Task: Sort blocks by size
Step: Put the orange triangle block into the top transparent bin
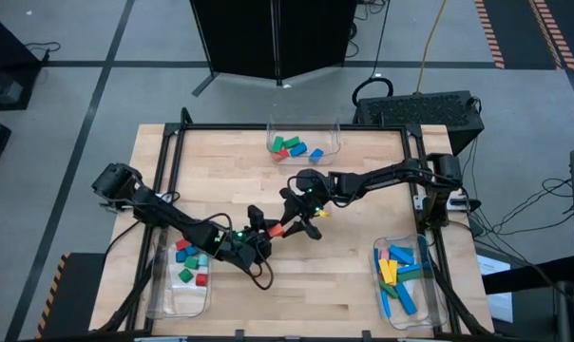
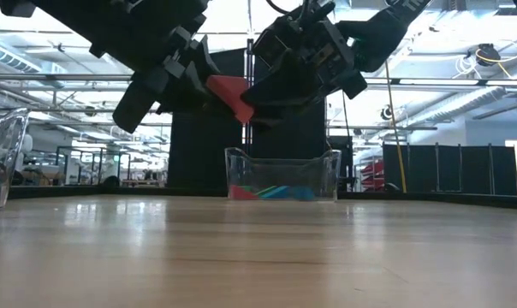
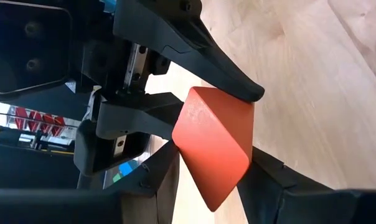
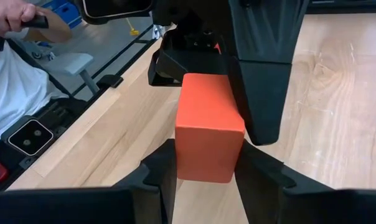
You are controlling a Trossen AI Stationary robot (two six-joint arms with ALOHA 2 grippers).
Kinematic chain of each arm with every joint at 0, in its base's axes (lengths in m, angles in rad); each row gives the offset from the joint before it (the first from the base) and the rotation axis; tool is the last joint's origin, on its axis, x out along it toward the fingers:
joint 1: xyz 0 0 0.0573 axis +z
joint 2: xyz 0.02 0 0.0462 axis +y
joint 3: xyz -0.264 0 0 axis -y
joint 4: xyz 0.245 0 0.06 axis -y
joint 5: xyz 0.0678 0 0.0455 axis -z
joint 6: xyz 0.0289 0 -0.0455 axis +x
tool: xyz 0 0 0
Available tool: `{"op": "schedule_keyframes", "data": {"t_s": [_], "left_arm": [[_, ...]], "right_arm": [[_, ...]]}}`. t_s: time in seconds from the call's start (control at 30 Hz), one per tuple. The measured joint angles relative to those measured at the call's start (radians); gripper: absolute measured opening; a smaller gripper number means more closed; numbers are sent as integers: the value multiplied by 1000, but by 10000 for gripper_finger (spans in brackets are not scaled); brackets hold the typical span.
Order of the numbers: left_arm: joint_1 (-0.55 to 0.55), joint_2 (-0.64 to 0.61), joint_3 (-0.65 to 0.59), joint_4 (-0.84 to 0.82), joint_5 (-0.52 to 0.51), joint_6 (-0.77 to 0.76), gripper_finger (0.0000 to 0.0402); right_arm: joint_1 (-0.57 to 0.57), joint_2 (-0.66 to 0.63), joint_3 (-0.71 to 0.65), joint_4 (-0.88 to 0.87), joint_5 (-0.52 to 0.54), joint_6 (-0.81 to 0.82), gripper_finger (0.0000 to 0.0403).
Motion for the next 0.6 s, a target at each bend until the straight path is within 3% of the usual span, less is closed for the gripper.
{"op": "schedule_keyframes", "data": {"t_s": [0.37,0.6], "left_arm": [[0,0,-1,2,-1,-1,144],[-33,-11,2,7,-62,48,144]], "right_arm": [[-1,0,0,0,6,3,123],[-2,-1,2,10,4,0,123]]}}
